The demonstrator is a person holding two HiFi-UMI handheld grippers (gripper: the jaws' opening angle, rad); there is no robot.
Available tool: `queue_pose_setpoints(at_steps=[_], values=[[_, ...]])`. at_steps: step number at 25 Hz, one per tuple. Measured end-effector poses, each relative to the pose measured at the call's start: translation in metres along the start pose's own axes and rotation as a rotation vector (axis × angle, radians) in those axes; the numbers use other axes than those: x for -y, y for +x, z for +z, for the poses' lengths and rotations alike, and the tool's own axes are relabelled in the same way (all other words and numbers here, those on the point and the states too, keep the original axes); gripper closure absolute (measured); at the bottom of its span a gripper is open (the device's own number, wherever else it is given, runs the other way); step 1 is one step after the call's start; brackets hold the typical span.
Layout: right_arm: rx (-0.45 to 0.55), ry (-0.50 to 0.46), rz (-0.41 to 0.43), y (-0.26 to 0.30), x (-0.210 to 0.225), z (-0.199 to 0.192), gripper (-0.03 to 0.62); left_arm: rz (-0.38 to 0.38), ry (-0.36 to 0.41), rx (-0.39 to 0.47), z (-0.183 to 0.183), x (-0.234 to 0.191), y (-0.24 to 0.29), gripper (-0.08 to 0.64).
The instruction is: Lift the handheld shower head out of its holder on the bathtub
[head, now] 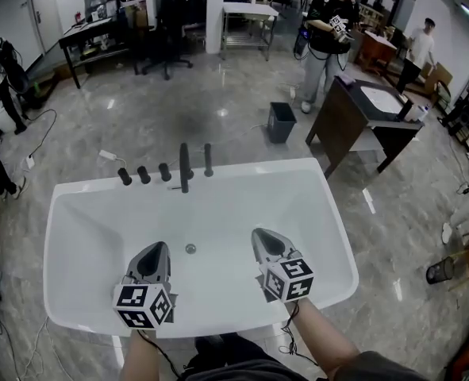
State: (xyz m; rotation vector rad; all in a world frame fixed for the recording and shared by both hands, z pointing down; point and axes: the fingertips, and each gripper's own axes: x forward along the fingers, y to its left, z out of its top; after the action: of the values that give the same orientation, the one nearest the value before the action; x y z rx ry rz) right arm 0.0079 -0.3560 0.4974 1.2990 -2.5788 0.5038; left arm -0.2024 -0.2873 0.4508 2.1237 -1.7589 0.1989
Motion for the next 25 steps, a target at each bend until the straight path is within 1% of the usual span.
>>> queue_pose_setpoints(at_steps=[5, 8, 11, 16, 20, 25], values=[[-0.001, -0.025, -0.043, 0.015, -0.012, 0.004, 0.561, -0.025, -0.023, -0.006, -0.001, -0.02, 0.005, 0.545], [-0.001, 0.001, -0.071, 0.021, -0.019, 0.002, 0.561, -0.054, -0.028, -0.017, -0.003, -0.036, 0.01, 0.545], [-0.01, 0.033, -0.118, 0.031, -0.02, -0.004, 0.563, -0.079, -0.026, -0.025, -0.003, -0.055, 0.022, 0.545], [-0.016, 0.023, -0.16, 0.051, -0.019, 0.0, 0.561, -0.117, -0.028, -0.025, 0.004, -0.075, 0.042, 0.545], [-0.001, 0.032, -0.178, 0.071, -0.011, 0.011, 0.561, -0.139, -0.008, -0.028, 0.011, -0.082, 0.059, 0.545], [-0.012, 0.033, -0.16, 0.106, 0.004, 0.012, 0.561, -0.129, -0.026, -0.024, 0.013, -0.088, 0.08, 0.545]])
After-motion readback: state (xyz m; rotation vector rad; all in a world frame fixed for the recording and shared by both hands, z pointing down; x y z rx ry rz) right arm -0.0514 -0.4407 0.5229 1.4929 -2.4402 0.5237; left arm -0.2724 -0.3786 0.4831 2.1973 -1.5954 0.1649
